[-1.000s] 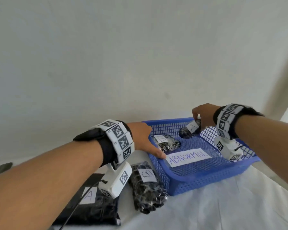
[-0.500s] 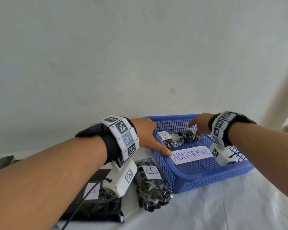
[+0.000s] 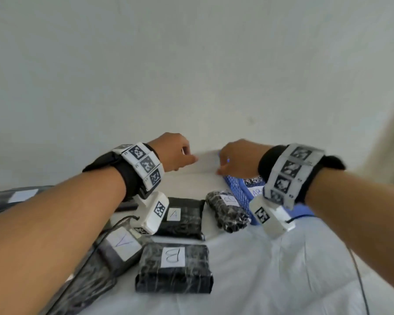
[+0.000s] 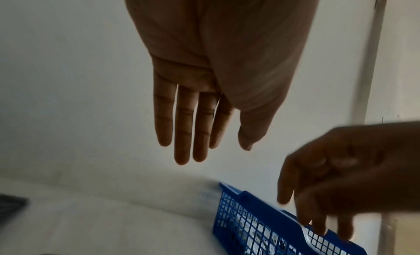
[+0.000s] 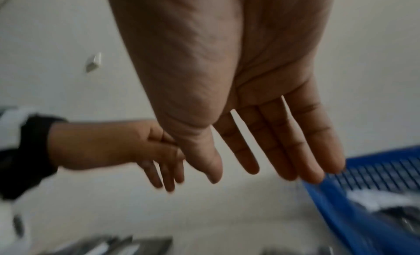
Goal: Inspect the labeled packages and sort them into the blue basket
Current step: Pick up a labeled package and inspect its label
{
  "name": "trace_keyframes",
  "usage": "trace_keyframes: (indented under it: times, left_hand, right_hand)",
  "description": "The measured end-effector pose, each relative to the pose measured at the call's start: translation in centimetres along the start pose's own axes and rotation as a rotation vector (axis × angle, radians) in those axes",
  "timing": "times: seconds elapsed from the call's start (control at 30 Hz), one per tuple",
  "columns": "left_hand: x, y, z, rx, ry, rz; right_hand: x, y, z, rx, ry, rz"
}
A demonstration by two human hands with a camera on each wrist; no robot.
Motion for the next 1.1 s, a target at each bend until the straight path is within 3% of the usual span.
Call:
trace_keyframes:
  times: [0.13, 0.2, 0.37, 0.47, 0.53, 0.63, 0.7, 0.8, 0.9, 1.0, 1.1]
  left_hand:
    - [1.9, -4.9, -0.4, 0.037, -0.028, -0.016]
    - [2.8, -7.1, -0.6, 0.047, -0.061, -0.021]
    - [4.9, -11.4, -1.3, 0.037, -0.139, -0.033]
    - [6.2, -13.1, -1.8, 0.026, -0.242, -0.060]
    - [6.7, -13.7, -2.1, 0.009, -0.380, -0.081]
    - [5.1, -14.9, -2.4, 0.002, -0.721, -0.080]
    - [2.6, -15.8, -2.6, 0.011, -0.960, -0.021]
    - [1.4, -16.9, -4.0, -0.195, -1.101, 0.050]
    - [3.2, -18.6, -5.3, -0.353, -1.213, -0.055]
    - [3.7, -20.0, -6.1, -0.270, -1.289, -0.053]
    - [3.3, -21.2, -6.3, -0.154, -1.399, -0.026]
  right_hand:
    - [4.4, -0.8, 6.5, 0.285, -0.078, 0.011]
    - [5.0, -0.9, 9.2, 0.342, -0.153, 0.033]
    - [5.4, -1.0, 9.7, 0.235, -0.110, 0.094]
    - [5.6, -1.7, 6.7, 0.204, 0.028, 0.096]
    - [5.8, -2.5, 3.6, 0.090, 0.136, 0.115]
    - [7.9, -4.5, -1.4, -0.110, 0.408, 0.077]
    - [10.8, -6.0, -3.7, -0.176, 0.729, -0.056]
    - [14.9, -8.5, -5.5, -0.106, 1.290, -0.320]
    - [14.7, -9.4, -6.0, -0.292, 1.463, -0.246]
    - [14.1, -9.2, -5.0, -0.422, 1.385, -0.089]
    - [15.0, -8.8, -3.9, -0.407, 1.441, -0.121]
Point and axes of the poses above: each hand's wrist, its own y-axis towards the middle knuckle, its own z-axis out of the palm, x = y × z, the point moved 6 cm from there along y, towards the middle knuckle, and after that the axes turned 4 degrees about -y, right-handed, at the moved point
